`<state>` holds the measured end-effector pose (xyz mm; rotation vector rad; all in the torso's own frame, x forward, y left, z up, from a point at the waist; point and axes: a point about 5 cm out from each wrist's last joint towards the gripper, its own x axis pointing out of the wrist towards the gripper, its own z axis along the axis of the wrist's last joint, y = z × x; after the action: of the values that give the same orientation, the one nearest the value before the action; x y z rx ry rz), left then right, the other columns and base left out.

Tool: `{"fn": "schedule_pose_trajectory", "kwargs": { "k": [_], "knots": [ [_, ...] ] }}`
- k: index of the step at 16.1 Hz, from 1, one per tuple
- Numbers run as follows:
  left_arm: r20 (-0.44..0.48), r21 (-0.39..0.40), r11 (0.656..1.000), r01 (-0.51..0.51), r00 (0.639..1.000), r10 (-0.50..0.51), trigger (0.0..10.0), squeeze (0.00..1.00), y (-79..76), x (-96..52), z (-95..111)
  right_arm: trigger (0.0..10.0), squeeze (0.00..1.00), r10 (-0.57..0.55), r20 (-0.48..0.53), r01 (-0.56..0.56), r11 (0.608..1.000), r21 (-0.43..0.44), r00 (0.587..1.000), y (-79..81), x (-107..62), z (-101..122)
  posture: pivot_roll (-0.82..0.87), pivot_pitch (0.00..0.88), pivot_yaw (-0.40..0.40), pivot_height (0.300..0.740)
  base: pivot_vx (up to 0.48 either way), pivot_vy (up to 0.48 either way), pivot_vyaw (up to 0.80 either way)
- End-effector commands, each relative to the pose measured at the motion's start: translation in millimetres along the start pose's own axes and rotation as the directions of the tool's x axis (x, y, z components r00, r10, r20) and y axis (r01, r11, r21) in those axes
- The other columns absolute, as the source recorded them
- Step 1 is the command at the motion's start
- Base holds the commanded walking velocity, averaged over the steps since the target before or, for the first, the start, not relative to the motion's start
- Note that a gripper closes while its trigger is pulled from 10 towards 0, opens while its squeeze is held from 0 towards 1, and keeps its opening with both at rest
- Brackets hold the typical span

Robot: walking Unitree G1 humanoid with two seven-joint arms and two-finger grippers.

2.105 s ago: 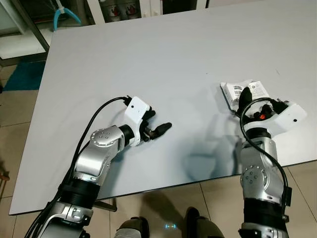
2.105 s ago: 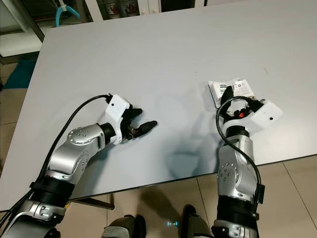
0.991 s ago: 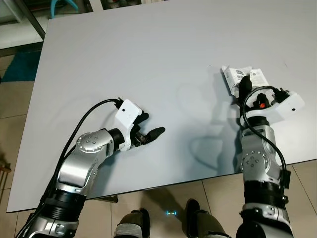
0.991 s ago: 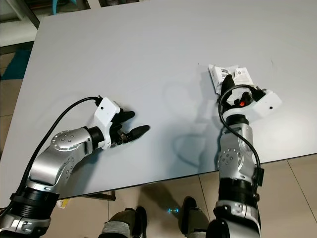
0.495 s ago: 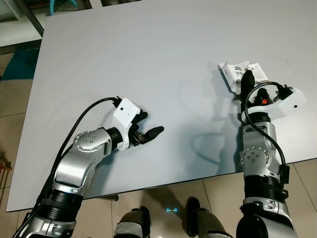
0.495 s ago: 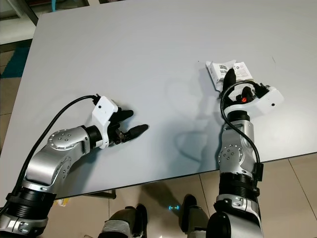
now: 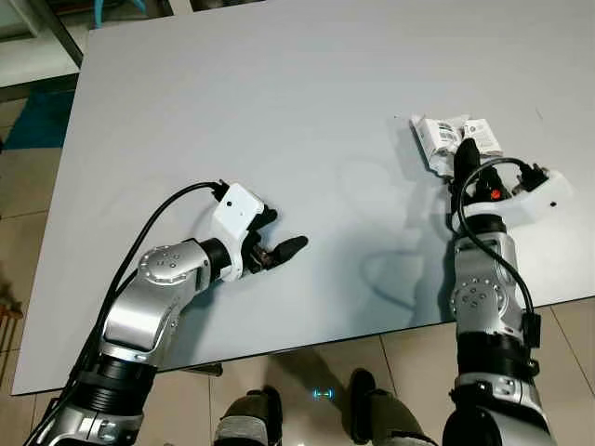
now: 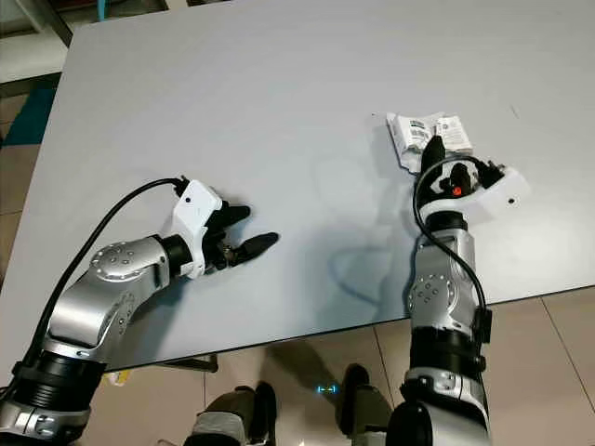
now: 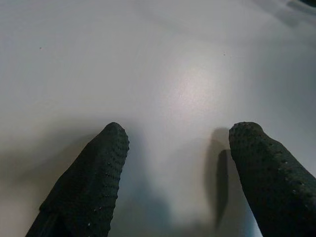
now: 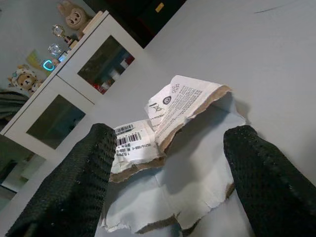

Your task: Picking trash to rubbish bin

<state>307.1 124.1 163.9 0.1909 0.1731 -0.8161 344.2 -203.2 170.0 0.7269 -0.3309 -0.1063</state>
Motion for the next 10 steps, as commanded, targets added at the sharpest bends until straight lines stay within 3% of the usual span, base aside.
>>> {"fn": "schedule_pose_trajectory", "kwargs": {
  "k": [1,8,9,10],
  "knots": [
    [-0.075,-0.039,0.999,0.013,0.997,-0.016,10.0,0.0,-3.8,2.0,-17.3,0.0,0.0,-0.043,-0.029,0.043,0.999,-0.004,0.999,-7.8,-8.6,-7.8,0.36,0.303,0.086,0.74,0.0,0.0,0.0],
    [-0.053,-0.044,0.999,0.021,0.998,-0.023,10.0,0.0,-5.7,11.6,-15.1,0.0,0.0,-0.017,0.026,0.02,0.994,-0.105,1.0,6.9,-22.4,7.4,0.33,0.277,0.077,0.74,0.0,0.0,0.0],
    [-0.045,-0.044,0.999,0.022,0.999,-0.024,10.0,0.0,-5.9,13.9,-13.8,0.0,0.0,0.006,0.037,0.0,0.987,-0.159,0.999,12.7,-24.2,11.4,0.32,0.27,0.076,0.74,0.0,0.0,0.0],
    [-0.036,-0.046,0.999,0.022,0.999,-0.024,10.0,0.0,-6.1,16.7,-12.5,8.7,0.0,0.034,0.047,-0.023,0.974,-0.226,0.998,18.9,-22.1,17.3,0.32,0.265,0.074,0.74,0.0,0.0,0.0]
  ]
}}
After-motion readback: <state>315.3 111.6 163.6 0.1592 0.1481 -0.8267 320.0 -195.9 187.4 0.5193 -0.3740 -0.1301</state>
